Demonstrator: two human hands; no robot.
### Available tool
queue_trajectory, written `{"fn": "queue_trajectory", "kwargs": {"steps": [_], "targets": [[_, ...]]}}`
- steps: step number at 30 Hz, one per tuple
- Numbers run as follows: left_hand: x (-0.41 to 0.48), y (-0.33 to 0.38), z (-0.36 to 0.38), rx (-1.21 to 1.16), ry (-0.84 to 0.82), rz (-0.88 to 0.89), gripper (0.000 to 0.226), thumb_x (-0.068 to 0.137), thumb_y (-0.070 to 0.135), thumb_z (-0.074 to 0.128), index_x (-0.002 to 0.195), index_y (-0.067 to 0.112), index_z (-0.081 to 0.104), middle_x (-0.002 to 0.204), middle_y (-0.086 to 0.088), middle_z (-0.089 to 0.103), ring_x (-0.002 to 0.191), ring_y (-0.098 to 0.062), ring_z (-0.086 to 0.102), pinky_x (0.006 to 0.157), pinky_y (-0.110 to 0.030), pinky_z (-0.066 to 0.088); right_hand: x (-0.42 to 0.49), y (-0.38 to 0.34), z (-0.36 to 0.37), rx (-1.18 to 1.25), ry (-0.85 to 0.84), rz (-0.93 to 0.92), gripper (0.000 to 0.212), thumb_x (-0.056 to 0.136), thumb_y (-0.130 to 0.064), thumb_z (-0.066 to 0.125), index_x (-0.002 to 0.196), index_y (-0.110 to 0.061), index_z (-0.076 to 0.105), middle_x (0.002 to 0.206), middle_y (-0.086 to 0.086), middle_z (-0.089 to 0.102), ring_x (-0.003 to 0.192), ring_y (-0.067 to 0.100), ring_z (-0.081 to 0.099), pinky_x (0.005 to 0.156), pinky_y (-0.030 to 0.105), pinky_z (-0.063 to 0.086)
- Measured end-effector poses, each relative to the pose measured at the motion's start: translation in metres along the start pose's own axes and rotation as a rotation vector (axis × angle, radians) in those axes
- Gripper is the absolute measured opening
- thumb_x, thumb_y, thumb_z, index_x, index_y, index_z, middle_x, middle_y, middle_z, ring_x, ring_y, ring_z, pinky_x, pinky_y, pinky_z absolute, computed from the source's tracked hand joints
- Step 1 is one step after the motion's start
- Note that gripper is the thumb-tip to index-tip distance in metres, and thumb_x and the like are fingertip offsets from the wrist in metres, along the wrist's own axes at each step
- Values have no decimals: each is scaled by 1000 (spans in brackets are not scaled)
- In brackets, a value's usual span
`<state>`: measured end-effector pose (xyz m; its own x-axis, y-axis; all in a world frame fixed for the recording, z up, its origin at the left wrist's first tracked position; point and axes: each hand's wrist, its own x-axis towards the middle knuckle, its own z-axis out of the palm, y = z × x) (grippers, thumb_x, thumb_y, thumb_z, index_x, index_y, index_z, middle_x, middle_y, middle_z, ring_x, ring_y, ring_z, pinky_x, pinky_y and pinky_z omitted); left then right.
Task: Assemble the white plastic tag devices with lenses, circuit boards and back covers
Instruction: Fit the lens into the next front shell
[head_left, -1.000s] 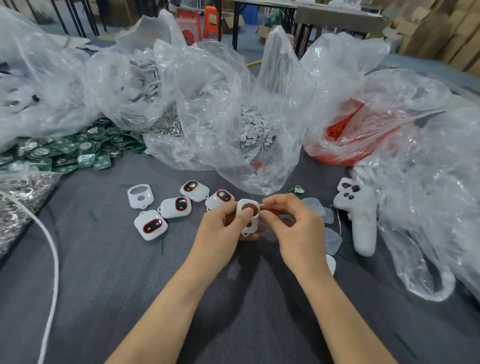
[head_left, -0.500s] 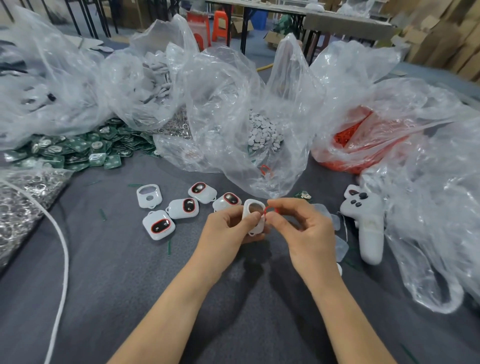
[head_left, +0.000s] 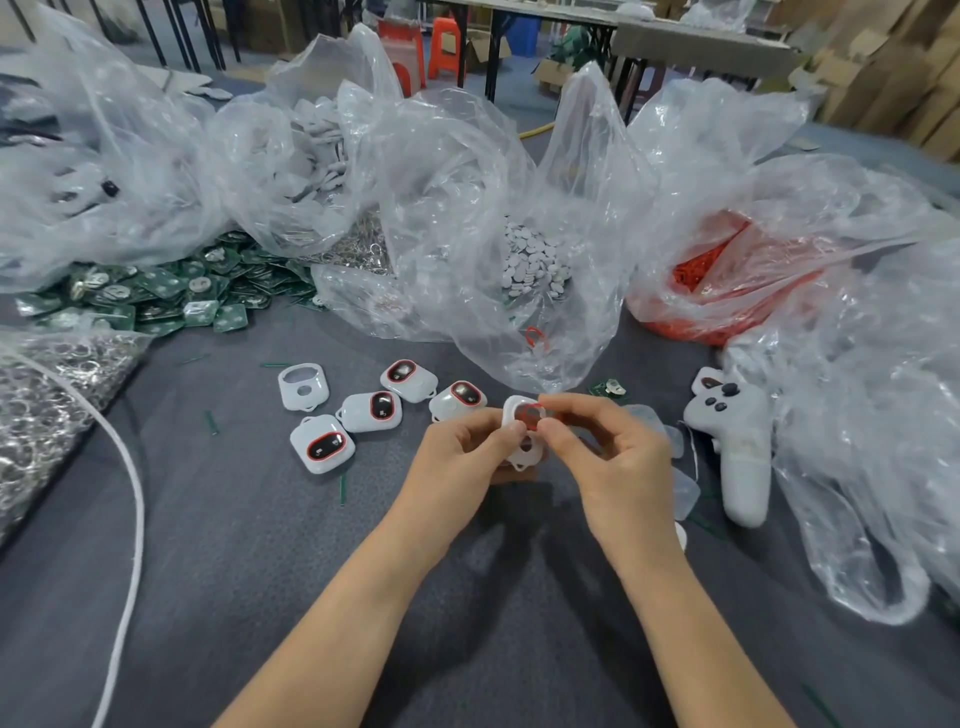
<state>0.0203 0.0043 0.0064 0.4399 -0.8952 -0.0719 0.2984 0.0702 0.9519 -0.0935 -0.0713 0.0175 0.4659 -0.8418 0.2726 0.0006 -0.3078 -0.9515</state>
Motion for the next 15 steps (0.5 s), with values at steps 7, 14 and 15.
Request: {"fn": "queue_trajectory", "kwargs": {"steps": [7,14,15], "targets": [[1,0,-3,-44,20,12,19,95,9,52,95,7,70,92,-13,69,89,-20,65,80,-28,57,-3,0,2,-243,-19,-224,18,79,-3,74,95,-12,75,102,-5,69,98,4,65,85,20,52],[0,2,-2,42,-27,30,20,97,7,49,100,3,69,98,-20,67,93,-20,62,84,-32,56,-4,-1,1,-385,20,-315,15,77,0,75,91,-7,73,95,0,69,91,9,66,82,29,55],[0,2,-2,49,-31,29,20,97,8,50,101,2,68,102,-24,66,94,-21,62,85,-35,56,-4,-2,2,-402,32,-337,16,77,1,75,90,-7,72,93,0,69,88,10,66,79,29,55]]}}
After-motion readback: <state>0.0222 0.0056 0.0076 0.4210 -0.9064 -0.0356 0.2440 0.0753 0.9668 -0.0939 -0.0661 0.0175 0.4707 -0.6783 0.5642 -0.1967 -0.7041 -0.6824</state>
